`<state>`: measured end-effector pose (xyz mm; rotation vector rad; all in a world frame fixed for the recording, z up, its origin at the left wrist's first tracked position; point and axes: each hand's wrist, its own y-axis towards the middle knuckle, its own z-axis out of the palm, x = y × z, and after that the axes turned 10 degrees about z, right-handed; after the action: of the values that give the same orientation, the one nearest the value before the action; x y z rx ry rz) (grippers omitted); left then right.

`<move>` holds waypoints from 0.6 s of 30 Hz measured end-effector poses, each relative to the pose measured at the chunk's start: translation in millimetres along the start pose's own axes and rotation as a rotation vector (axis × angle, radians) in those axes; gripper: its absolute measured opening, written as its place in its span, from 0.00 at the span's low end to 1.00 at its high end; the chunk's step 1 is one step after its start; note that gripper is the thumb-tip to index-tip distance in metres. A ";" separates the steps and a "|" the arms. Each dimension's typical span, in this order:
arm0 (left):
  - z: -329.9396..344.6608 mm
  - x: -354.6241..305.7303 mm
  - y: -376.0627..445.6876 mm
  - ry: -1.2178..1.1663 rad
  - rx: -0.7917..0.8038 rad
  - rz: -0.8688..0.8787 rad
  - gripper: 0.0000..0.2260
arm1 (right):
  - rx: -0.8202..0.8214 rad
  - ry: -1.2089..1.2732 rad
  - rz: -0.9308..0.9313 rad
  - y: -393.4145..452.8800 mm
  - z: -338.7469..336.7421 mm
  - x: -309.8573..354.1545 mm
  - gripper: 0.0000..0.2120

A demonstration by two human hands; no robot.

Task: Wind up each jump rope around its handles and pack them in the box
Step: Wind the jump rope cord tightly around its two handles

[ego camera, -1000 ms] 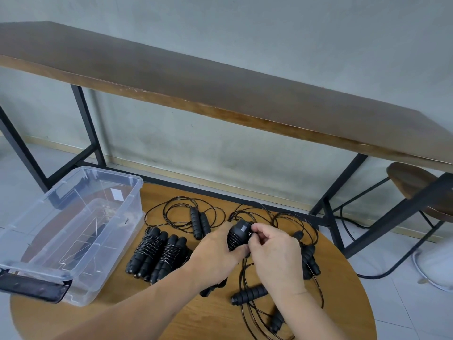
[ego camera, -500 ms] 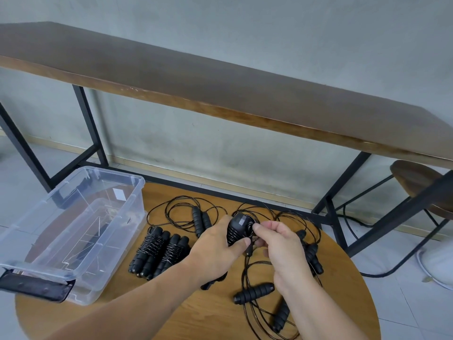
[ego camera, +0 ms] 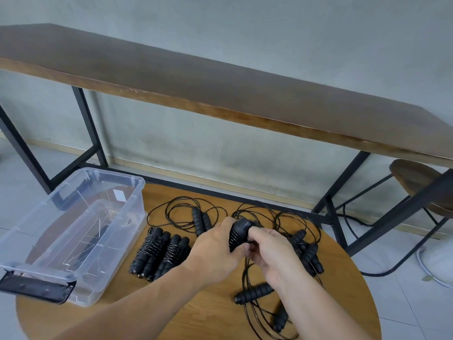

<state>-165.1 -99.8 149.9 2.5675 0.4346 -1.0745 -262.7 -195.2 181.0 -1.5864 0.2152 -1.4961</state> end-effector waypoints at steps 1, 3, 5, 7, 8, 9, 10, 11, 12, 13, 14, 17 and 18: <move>-0.7 0.1 -0.3 0.018 0.004 0.006 0.12 | -0.006 -0.032 -0.014 0.0 -1.3 0.2 0.17; -1.6 0.7 -2.5 0.069 0.015 0.035 0.16 | -0.044 -0.114 -0.046 0.1 -4.4 -0.4 0.18; 0.2 -0.5 -5.6 0.114 0.033 0.071 0.19 | -0.093 -0.168 -0.065 -1.2 -7.6 -2.0 0.20; 4.6 -2.9 -7.8 0.146 0.042 0.089 0.19 | -0.181 -0.282 -0.124 -2.7 -9.1 -3.8 0.20; 7.6 -4.2 -7.4 0.169 0.047 0.094 0.19 | -0.232 -0.366 -0.163 -3.6 -10.0 -4.3 0.20; 10.3 -4.8 -6.4 0.196 0.049 0.096 0.19 | -0.266 -0.444 -0.194 -3.5 -10.1 -4.0 0.19; 13.0 -5.4 -5.7 0.218 0.050 0.090 0.19 | -0.290 -0.503 -0.210 -3.5 -9.9 -3.6 0.19; 15.4 -6.1 -5.0 0.232 0.051 0.077 0.19 | -0.305 -0.557 -0.218 -3.2 -9.9 -3.2 0.18; 17.3 -6.8 -4.6 0.237 0.053 0.063 0.19 | -0.324 -0.613 -0.231 -2.5 -9.8 -2.8 0.17; 18.9 -7.6 -4.2 0.233 0.054 0.049 0.18 | -0.344 -0.674 -0.247 -1.5 -9.6 -2.1 0.17; 20.3 -8.4 -3.7 0.222 0.052 0.035 0.18 | -0.359 -0.724 -0.261 -0.1 -9.4 -1.6 0.16; 20.1 -11.6 1.0 0.182 0.029 0.006 0.17 | -0.370 -0.755 -0.291 3.5 -7.5 2.0 0.14; 19.3 -12.7 3.9 0.168 0.019 -0.001 0.17 | -0.368 -0.747 -0.301 4.0 -7.2 3.6 0.13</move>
<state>-184.2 -113.0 147.0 2.6859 0.4689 -0.8705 -266.2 -203.4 179.6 -2.4481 -0.1969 -1.0029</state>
